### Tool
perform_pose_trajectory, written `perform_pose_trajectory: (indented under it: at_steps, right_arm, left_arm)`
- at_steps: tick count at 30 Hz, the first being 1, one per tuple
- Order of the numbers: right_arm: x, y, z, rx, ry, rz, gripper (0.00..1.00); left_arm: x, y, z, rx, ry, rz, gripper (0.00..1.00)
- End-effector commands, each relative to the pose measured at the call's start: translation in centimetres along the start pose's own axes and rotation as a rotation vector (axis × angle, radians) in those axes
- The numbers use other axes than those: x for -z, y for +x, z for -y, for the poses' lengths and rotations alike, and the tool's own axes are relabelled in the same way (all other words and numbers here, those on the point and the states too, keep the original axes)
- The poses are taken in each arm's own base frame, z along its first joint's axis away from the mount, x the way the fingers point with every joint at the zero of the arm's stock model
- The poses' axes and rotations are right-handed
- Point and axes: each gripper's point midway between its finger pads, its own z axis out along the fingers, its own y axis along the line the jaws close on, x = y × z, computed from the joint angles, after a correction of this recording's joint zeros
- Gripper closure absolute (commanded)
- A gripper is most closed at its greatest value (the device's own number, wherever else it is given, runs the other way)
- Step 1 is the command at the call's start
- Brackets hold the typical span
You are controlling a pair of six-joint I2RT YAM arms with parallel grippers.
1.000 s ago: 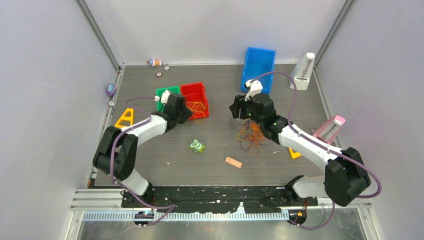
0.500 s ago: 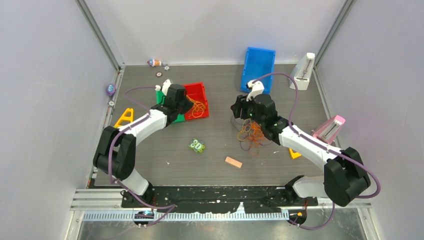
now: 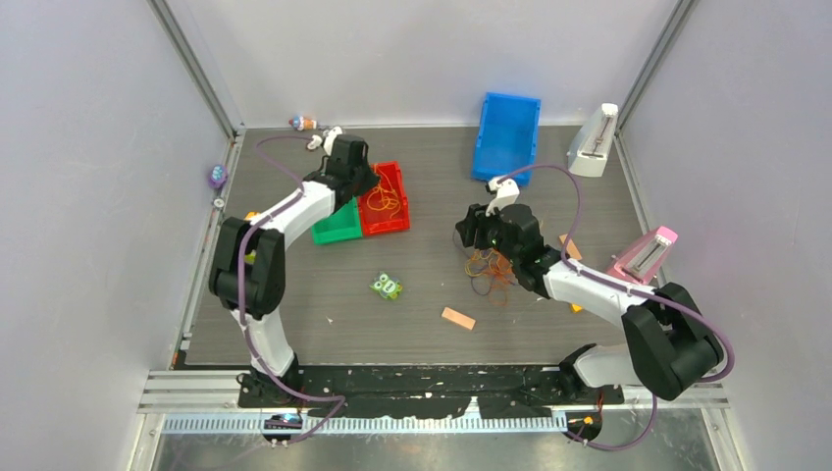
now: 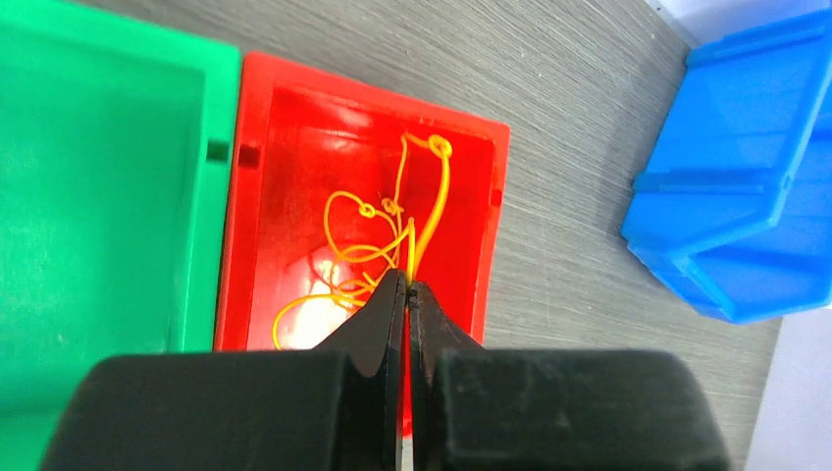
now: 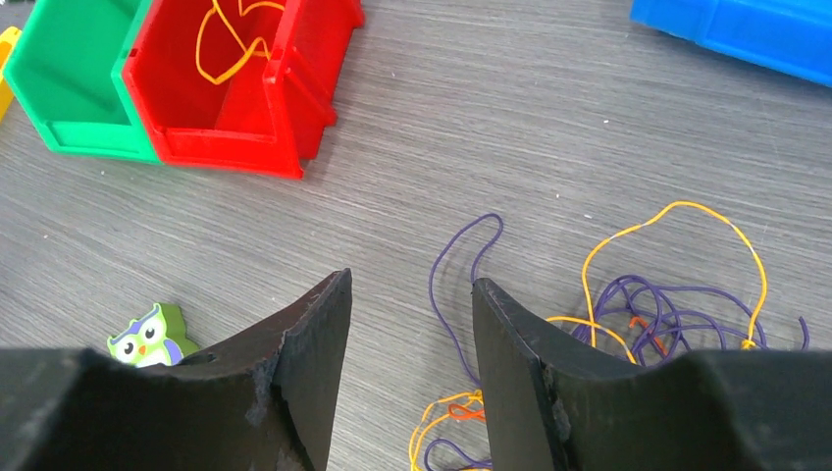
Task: Untangle the cables
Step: Place the cable in the bin.
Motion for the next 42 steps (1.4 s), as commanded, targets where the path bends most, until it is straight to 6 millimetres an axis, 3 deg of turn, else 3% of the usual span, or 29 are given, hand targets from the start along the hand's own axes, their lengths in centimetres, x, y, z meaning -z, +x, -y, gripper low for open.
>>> perform_pose_trajectory:
  at_steps: [1,8,14,19,25,30,34,37,39,42]
  right_arm:
    - [-0.3,-2.4,-0.6,-0.009,-0.035,0.112,0.46]
    - [-0.4,-2.3,-0.7,-0.008,-0.037,0.113,0.46]
    - [-0.6,-2.2,-0.6,-0.012,-0.034,0.109,0.46]
    - [-0.6,-2.1,-0.6,-0.012,-0.032,0.104,0.46]
    - [-0.5,-2.2,-0.5,-0.013,-0.027,0.105,0.45]
    - [-0.3,-2.5,-0.6,-0.013,-0.028,0.112,0.45]
    - [-0.1,-2.5,-0.5,-0.012,-0.023,0.115,0.46]
    - [0.0,-2.7,-0.4,-0.011,-0.019,0.117,0.45]
    - [0.1,-2.8,-0.3,-0.009,-0.010,0.117,0.45]
    - [0.4,-3.1,0.0,-0.011,0.005,0.122,0.39]
  left_arm:
    - [-1.4,-1.6,0.6,-0.106,-0.013,-0.016,1.00]
    - [-3.4,-1.8,1.4,-0.233,-0.051,-0.103,1.00]
    - [-3.6,2.8,0.9,-0.245,-0.036,-0.209,1.00]
    - [-2.5,5.6,0.1,-0.260,-0.052,-0.229,1.00]
    - [-0.3,5.7,-1.4,-0.309,-0.065,-0.201,1.00]
    - [-0.3,6.1,-2.8,-0.366,-0.116,-0.246,1.00]
    - [0.6,5.5,-2.7,-0.393,-0.121,-0.250,0.85]
    - [2.1,3.7,-2.1,-0.419,-0.108,-0.190,0.74]
    - [3.3,2.3,-1.8,-0.444,-0.113,-0.152,0.56]
    - [5.4,0.4,-0.8,-0.464,-0.093,-0.103,0.42]
